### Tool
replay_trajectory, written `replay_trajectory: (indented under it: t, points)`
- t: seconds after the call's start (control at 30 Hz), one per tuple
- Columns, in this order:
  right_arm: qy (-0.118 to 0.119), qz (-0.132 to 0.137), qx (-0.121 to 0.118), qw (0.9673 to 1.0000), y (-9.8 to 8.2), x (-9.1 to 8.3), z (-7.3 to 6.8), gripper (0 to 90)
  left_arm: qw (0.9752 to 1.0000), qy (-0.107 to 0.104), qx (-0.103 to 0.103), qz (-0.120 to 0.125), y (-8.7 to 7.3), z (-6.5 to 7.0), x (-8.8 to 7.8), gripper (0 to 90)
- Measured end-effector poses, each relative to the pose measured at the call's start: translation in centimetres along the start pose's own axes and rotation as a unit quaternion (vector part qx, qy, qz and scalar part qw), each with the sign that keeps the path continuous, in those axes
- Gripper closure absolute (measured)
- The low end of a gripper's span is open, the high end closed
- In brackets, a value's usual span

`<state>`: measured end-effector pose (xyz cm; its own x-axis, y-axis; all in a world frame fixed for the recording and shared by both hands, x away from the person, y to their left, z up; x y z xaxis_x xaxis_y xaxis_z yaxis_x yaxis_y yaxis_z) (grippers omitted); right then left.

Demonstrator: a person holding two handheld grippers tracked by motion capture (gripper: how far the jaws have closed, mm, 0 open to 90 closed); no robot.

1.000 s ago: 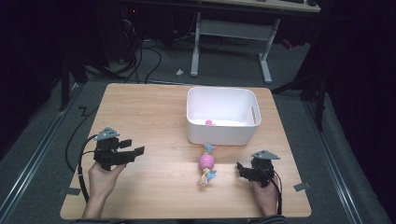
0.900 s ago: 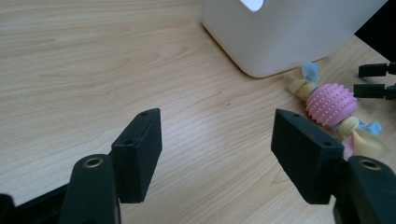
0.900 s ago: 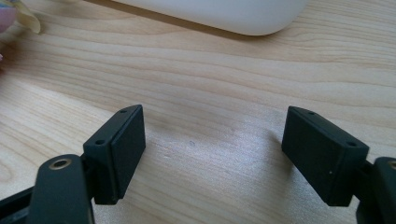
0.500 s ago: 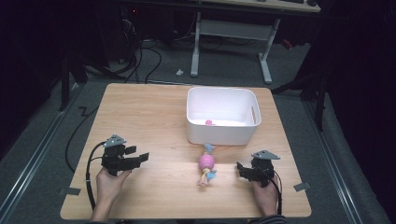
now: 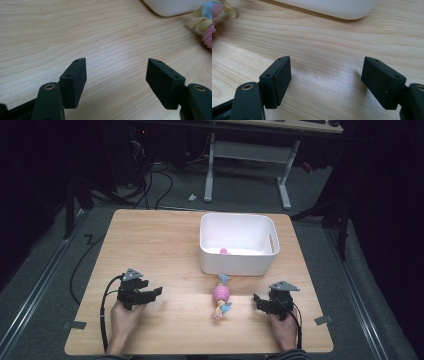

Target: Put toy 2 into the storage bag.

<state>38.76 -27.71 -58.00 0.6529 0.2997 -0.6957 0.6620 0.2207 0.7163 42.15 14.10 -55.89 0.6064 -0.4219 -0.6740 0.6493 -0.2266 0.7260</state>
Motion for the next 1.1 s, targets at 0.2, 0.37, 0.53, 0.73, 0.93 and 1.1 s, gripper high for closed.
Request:
replay_trajectory:
  t: [0.2, 0.37, 0.53, 0.73, 0.93, 1.1]
  points:
    - [-0.001, 0.000, 0.000, 1.0000, 0.0, 0.0, 0.0, 24.2, 0.9995, 0.021, 0.021, -0.010, -0.4, -0.2, 1.5, 31.6]
    - [-0.001, 0.000, 0.001, 1.0000, 0.0, 0.0, 0.0, 24.2, 0.9982, 0.042, 0.042, -0.008, -0.5, 0.0, 2.4, 29.3]
    - [0.006, -0.002, -0.006, 1.0000, 0.1, 0.1, -0.3, 23.8, 0.9972, 0.056, 0.046, 0.015, -0.6, 0.1, 2.7, 30.8]
    - [0.008, -0.002, -0.005, 1.0000, 0.1, 0.2, -0.4, 23.6, 0.9958, 0.067, 0.061, 0.011, -0.7, 0.3, 2.8, 28.5]
    - [0.017, -0.010, -0.015, 0.9997, 0.1, -0.1, -0.6, 32.3, 0.9952, 0.069, 0.069, 0.007, -0.7, 0.4, 2.9, 27.0]
    - [0.032, -0.023, -0.022, 0.9990, 0.3, -0.4, -1.0, 34.4, 0.9952, 0.069, 0.069, 0.006, -0.7, 0.4, 2.9, 26.7]
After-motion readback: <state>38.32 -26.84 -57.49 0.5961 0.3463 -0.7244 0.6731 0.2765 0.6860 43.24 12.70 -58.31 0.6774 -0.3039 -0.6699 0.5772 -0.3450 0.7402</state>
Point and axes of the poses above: each handheld gripper's, and its own axes: x roughly forward along the jaws, y roughly out of its top, z roughly to its right, the point moved 7 cm from there along x, roughly forward along the jaws, and after that the axes turned 6 degrees about y, right-handed, at the moved point
